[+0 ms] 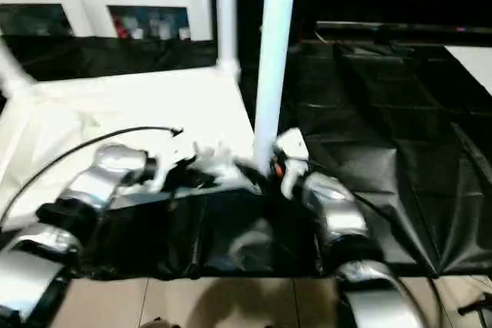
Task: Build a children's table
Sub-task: Rotate leg to tighten
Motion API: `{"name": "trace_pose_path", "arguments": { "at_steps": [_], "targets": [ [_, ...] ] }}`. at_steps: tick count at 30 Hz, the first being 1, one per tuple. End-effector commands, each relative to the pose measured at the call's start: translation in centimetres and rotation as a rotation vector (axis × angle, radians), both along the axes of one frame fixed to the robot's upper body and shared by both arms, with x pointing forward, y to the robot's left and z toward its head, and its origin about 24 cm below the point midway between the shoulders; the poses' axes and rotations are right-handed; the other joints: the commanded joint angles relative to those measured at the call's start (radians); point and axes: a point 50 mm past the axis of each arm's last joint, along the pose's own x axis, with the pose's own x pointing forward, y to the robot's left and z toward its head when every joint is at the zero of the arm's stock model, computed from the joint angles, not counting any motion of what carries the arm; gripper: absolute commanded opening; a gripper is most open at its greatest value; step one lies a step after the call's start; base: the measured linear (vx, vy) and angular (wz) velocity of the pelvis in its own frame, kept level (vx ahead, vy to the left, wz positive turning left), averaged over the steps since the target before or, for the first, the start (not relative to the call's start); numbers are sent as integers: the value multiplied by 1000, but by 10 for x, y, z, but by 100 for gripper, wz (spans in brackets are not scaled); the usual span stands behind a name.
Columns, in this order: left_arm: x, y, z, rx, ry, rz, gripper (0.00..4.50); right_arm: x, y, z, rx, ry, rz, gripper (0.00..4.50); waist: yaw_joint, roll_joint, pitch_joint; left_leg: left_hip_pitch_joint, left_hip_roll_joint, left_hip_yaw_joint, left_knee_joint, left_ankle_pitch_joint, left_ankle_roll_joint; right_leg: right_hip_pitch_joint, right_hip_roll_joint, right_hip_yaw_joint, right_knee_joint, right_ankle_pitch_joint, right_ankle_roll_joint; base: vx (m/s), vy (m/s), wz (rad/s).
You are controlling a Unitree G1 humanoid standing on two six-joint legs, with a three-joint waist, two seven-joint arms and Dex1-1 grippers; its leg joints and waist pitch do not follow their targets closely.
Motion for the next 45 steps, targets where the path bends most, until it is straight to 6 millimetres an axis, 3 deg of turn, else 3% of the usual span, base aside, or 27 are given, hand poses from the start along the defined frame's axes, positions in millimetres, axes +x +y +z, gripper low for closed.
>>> {"name": "trace_pose_path", "arguments": {
  "at_steps": [1,2,6,8,9,10,11,17,24,27,28,31,32,35,37,40,43,45],
  "targets": [
    [1,-8,10,-12,-31,-71,0,-14,25,3,-1,21,294,361,6,-1,-69,2,45,-10,-57,-179,104,66,-73,61,-65,-194,-218,0,0,0],
    [0,-1,11,5,-22,-92,0,-21,22,2,-22,65,406,361,6,1,-66,1,46,-10,-59,-188,100,63,-73,62,-67,-208,-215,0,0,0],
    [0,6,12,23,-8,-117,0,-26,20,1,-54,104,509,337,15,1,-65,8,49,-12,-63,-215,67,60,-78,63,-75,-289,-192,0,0,0],
    [-1,10,12,33,3,-135,0,-29,19,1,-73,121,556,328,19,1,-66,7,49,-13,-63,-201,63,60,-77,64,-72,-271,-189,0,0,0],
    [-2,12,12,42,11,-151,0,-31,20,0,-79,127,583,325,20,-7,-68,7,49,-12,-61,-184,66,60,-76,64,-68,-250,-193,0,0,0],
    [-3,13,12,46,15,-157,0,-31,20,0,-81,129,592,325,22,-4,-68,5,49,-11,-61,-174,70,60,-78,65,-66,-235,-198,0,0,0],
    [-4,15,12,57,20,-172,0,-33,22,1,-82,134,615,298,23,-5,-69,5,49,-11,-60,-168,71,60,-78,64,-64,-225,-201,0,0,0],
    [-6,17,12,71,33,-203,0,-40,25,0,-69,164,668,263,32,-4,-67,7,49,-11,-62,-176,60,58,-79,65,-69,-258,-182,0,0,0],
    [-4,13,12,48,25,-177,0,-43,25,-2,-34,174,634,261,35,-3,-69,7,49,-12,-62,-172,53,58,-79,65,-68,-254,-179,0,0,0],
    [0,10,12,41,3,-125,0,-36,26,0,26,140,490,261,36,-3,-69,5,49,-12,-62,-168,53,59,-80,65,-68,-248,-177,0,0,0],
    [4,5,11,38,-22,-60,0,-25,25,0,45,103,299,261,32,-2,-64,6,49,-12,-65,-190,38,55,-81,65,-74,-292,-167,0,0,0],
    [9,-4,11,21,-47,6,0,-12,23,-4,48,80,68,258,26,-2,-60,14,45,-17,-69,-238,5,51,-85,63,-88,-404,-138,0,0,0],
    [10,-10,10,7,-51,26,0,-8,23,-5,47,67,-12,257,22,-3,-62,11,44,-19,-69,-240,0,55,-86,63,-88,-420,-129,0,0,0],
    [10,-20,9,-10,-63,48,0,-4,24,-8,45,56,-114,255,9,-4,-65,8,43,-18,-68,-215,5,55,-83,65,-83,-357,-141,0,0,0],
    [10,-40,6,-37,-72,90,0,3,28,-14,19,64,-290,254,2,0,-68,7,41,-16,-65,-185,13,56,-80,66,-75,-281,-167,0,0,0],
    [9,-59,3,-52,-91,125,0,10,35,-23,-38,103,-478,254,-3,1,-68,5,38,-14,-64,-173,19,58,-77,64,-76,-267,-172,0,0,0],
    [8,-66,1,-42,-108,121,0,11,45,-22,-7,110,-489,254,-6,1,-68,6,37,-13,-63,-183,28,59,-76,64,-76,-258,-170,0,0,0],
    [7,-65,0,-33,-112,111,0,11,47,-21,1,97,-474,309,-8,1,-67,4,37,-13,-64,-193,38,60,-76,64,-78,-256,-169,0,0,0]
  ]
}}
